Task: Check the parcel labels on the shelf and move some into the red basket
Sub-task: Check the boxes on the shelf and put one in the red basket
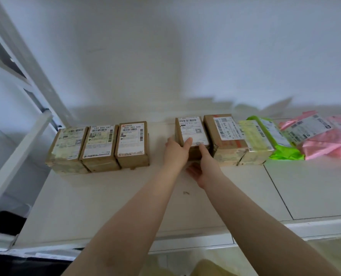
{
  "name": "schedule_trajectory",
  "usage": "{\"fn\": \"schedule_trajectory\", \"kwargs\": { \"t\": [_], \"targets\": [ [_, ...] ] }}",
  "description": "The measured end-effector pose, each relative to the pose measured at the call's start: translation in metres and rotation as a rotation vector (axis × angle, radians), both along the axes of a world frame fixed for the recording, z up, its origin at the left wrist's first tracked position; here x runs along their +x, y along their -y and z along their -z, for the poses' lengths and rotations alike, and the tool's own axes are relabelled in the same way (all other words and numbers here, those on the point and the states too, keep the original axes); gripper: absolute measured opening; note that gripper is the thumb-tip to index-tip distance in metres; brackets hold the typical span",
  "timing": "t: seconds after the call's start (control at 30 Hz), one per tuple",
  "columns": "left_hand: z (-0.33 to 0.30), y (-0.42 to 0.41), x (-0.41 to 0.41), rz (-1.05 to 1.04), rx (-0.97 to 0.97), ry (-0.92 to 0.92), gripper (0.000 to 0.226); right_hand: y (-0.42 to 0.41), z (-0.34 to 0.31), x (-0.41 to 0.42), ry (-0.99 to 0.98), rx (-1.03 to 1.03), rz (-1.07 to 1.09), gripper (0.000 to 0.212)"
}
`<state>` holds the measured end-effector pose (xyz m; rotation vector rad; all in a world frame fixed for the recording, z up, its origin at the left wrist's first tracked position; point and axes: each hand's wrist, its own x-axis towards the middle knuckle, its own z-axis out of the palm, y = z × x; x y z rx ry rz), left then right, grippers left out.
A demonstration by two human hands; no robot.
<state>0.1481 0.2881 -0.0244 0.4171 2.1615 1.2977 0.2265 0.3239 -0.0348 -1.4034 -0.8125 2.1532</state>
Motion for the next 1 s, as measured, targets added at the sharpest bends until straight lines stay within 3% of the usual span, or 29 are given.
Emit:
{"fn": "schedule_trajectory", "kwargs": {
  "t": [0.07, 0.13, 0.23, 0.43, 0.73, 1.0],
  "targets": [
    [0.005, -0.003, -0.001, 0.014, 0.018, 0.012, 0.059, -0.002, 0.000, -0.002, -0.015, -0.012, 0.002, 0.031],
    [0.005, -0.002, 0.000, 0.038, 0.063, 0.015, 0.045, -0.004, 0.001, -0.002, -0.017, -0.027, 0.011, 0.035],
    [0.004, 0.006, 0.005, 0.027, 0.150, 0.049, 0.039, -0.004, 0.000, 0.000, -0.014, -0.034, 0.010, 0.049],
    [0.004, 0.027, 0.016, -0.136, 0.292, 0.100, 0.033, 0.008, -0.002, 0.005, -0.113, -0.033, -0.047, 0.045],
    [-0.014, 0.069, 0.026, -0.086, 0.397, -0.196, 0.043, 0.022, -0.022, 0.016, -0.267, 0.064, -0.127, 0.042],
    [-0.023, 0.093, 0.030, -0.106, 0.582, -0.120, 0.048, 0.023, -0.032, 0.030, -0.404, 0.163, -0.260, 0.061]
  ]
}}
